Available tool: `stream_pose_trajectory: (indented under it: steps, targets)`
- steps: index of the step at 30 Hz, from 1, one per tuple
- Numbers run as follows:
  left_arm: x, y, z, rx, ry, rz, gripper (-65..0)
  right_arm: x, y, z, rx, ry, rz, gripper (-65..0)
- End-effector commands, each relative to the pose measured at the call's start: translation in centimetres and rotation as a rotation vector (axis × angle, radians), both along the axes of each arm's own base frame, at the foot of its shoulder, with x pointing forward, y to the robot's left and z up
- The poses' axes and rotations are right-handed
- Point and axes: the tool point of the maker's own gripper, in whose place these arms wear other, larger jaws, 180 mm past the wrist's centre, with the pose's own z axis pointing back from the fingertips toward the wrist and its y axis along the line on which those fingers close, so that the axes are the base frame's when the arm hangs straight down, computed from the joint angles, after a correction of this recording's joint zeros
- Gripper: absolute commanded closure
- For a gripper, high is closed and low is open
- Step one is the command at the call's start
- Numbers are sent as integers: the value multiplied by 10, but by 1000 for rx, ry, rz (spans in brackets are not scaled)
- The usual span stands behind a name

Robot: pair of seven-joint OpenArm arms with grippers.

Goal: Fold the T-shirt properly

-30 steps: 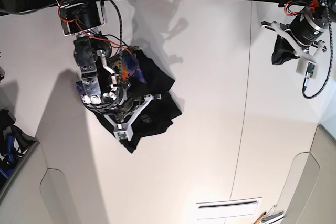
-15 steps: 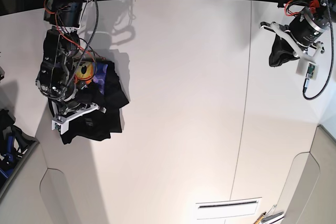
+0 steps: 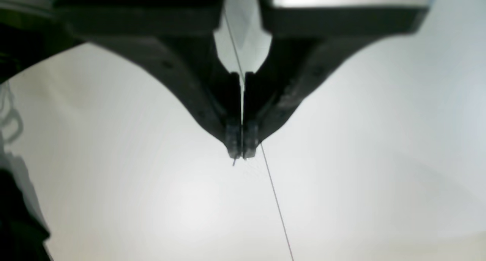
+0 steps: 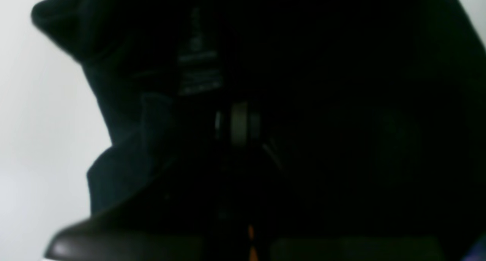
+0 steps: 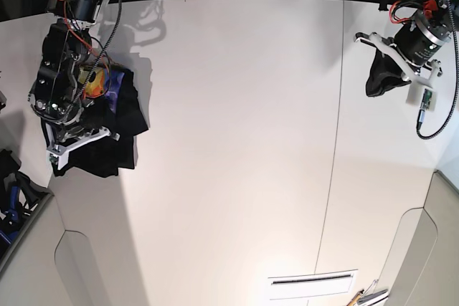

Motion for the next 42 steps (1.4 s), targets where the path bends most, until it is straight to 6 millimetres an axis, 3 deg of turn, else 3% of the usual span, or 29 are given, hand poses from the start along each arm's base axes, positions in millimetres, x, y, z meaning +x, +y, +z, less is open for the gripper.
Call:
stream_pose_trajectory:
  steps: [1, 7, 11, 19, 24, 29, 33, 42]
  targets:
    - [5, 0, 12, -2, -51, -5, -11, 20, -7, 33, -32, -112, -1, 0]
    - [14, 2, 23, -26, -114, 30, -11, 34, -6, 108, -109, -320, 43, 0]
    - [19, 12, 33, -8, -148, 53, -9, 28, 8, 134, -115, -371, 126, 0]
    - [6, 69, 69, 42, -231, 214, 0, -33, 26, 114, -113, -287, 325, 0]
    - [-24, 80, 67, 26, -170, 210, 0, -79, 40, 121, -168, -253, 512, 0]
    - [-60, 79, 46, 26, -32, 190, 0, -121, 62, 121, -156, -194, 690, 0]
    - [-100, 77, 18, 14, 144, 190, 0, -163, 67, 97, -101, -50, 778, 0]
    - [-209, 86, -42, -119, 537, 270, 0, -288, 64, 54, 87, 350, 928, 0]
